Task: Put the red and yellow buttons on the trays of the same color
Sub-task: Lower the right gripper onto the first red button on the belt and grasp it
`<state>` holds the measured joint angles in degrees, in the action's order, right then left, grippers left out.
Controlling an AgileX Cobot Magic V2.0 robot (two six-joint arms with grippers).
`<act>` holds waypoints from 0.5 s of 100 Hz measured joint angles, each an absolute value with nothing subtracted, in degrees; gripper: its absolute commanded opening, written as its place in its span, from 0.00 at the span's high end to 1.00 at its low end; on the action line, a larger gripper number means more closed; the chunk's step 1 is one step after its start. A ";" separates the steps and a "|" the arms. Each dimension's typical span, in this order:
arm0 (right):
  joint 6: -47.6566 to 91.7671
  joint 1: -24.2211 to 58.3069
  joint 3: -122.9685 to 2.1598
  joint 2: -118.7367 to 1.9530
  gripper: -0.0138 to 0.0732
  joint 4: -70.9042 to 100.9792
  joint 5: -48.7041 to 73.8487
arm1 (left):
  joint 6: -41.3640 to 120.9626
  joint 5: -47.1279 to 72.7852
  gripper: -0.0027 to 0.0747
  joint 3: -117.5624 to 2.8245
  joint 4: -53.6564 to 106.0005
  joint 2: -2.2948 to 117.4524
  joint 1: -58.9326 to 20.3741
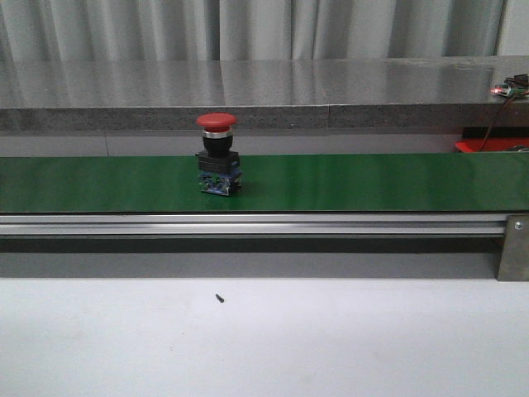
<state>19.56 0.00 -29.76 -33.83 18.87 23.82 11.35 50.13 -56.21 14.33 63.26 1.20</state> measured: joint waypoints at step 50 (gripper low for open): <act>19.56 6.51 -45.26 -55.44 0.92 19.29 33.98 | 11.35 48.06 0.99 -38.16 14.22 42.52 1.20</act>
